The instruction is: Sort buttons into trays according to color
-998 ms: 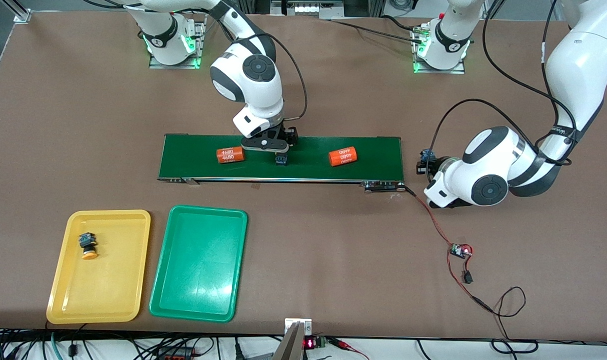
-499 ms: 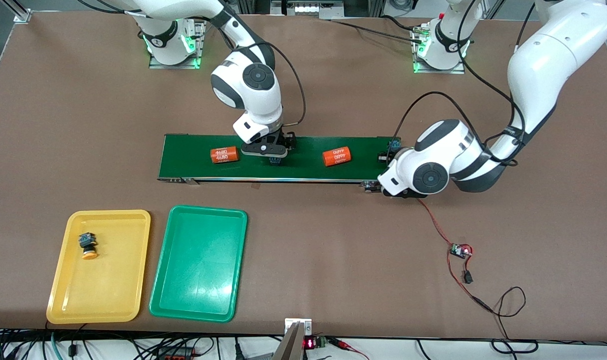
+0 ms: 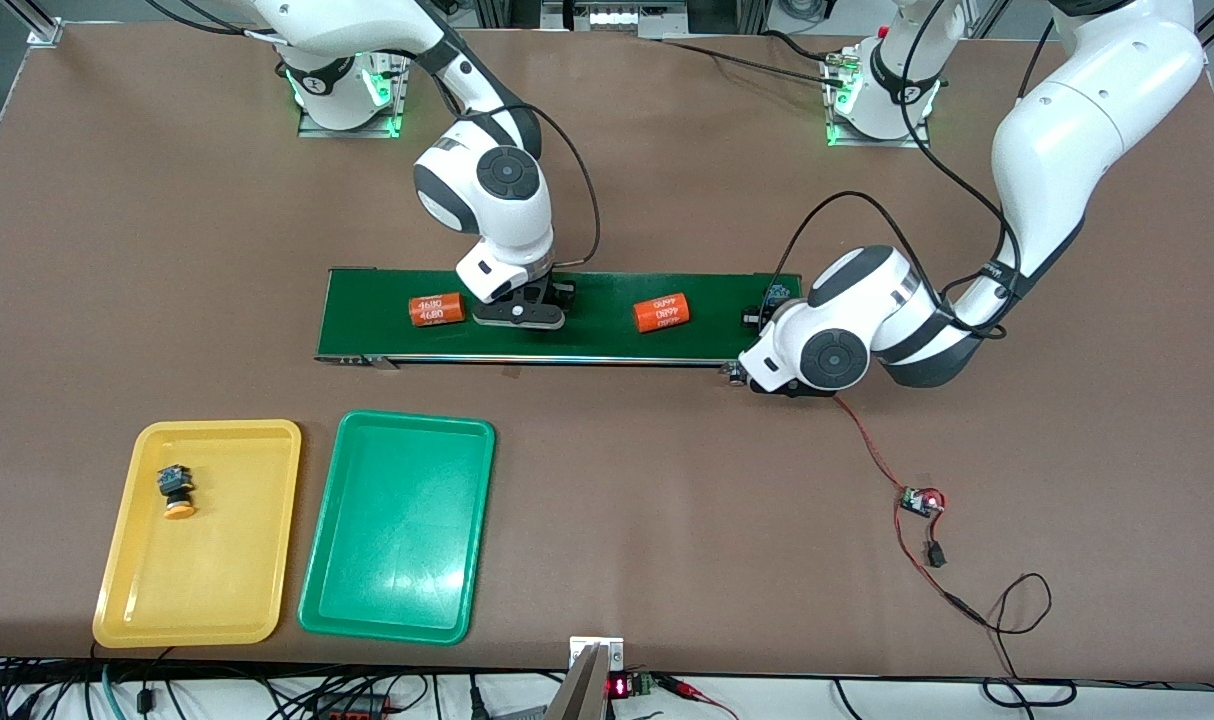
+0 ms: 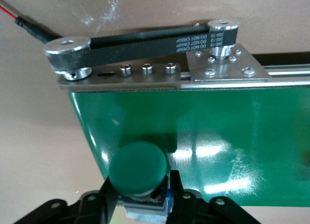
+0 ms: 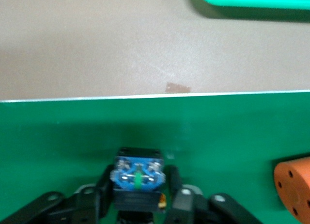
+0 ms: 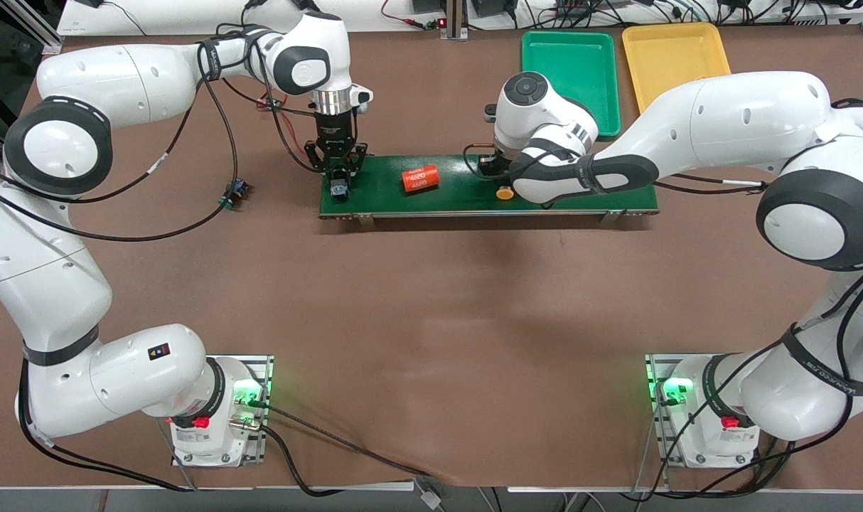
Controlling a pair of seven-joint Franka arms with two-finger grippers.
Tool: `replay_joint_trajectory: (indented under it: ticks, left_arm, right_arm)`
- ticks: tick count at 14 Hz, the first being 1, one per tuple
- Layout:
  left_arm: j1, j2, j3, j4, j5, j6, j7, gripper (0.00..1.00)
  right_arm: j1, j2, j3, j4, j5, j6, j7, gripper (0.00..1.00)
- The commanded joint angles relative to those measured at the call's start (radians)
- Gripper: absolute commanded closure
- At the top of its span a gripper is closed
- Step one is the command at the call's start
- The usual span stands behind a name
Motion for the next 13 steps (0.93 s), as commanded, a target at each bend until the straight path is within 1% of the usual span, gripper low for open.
replay_joint_trajectory:
  ticks: [1, 2, 3, 5, 7, 8, 10, 11, 12, 13]
  left_arm:
    - [-0.002, -0.042, 0.010, 0.035, -0.024, -0.019, -0.024, 0.00]
    - [-0.001, -0.053, 0.010, 0.072, -0.024, -0.045, -0.054, 0.00]
    - [-0.002, -0.054, 0.008, 0.118, -0.017, -0.112, -0.056, 0.00]
    - [-0.004, -0.050, 0.016, 0.225, -0.009, -0.220, -0.035, 0.00]
    - [0.021, -0.053, 0.036, 0.235, 0.040, -0.234, 0.014, 0.00]
    - [0.040, -0.048, 0.039, 0.232, 0.070, -0.240, 0.078, 0.00]
    - [0.079, -0.044, 0.077, 0.226, 0.141, -0.237, 0.222, 0.00]
    - [0.088, -0.044, 0.100, 0.219, 0.153, -0.237, 0.293, 0.00]
    - [0.106, -0.044, 0.129, 0.209, 0.155, -0.231, 0.360, 0.00]
    - [0.137, -0.042, 0.140, 0.196, 0.153, -0.217, 0.422, 0.00]
  right_arm:
    - [0.002, -0.016, -0.031, 0.020, 0.002, -0.003, -0.018, 1.00]
    - [-0.002, -0.027, -0.040, 0.034, 0.004, -0.018, -0.033, 1.00]
    - [-0.007, -0.040, -0.054, 0.052, 0.009, -0.053, -0.067, 1.00]
    - [-0.030, -0.062, -0.077, 0.126, 0.028, -0.166, -0.192, 1.00]
    - [-0.076, -0.068, -0.107, 0.199, 0.061, -0.254, -0.367, 1.00]
    - [-0.096, -0.065, -0.138, 0.227, 0.070, -0.276, -0.468, 1.00]
    - [-0.139, -0.047, -0.204, 0.236, 0.100, -0.261, -0.615, 0.99]
    - [-0.163, -0.036, -0.224, 0.238, 0.108, -0.247, -0.684, 0.99]
    - [-0.192, -0.027, -0.232, 0.238, 0.108, -0.216, -0.752, 0.99]
    - [-0.226, -0.013, -0.233, 0.238, 0.107, -0.183, -0.797, 0.98]
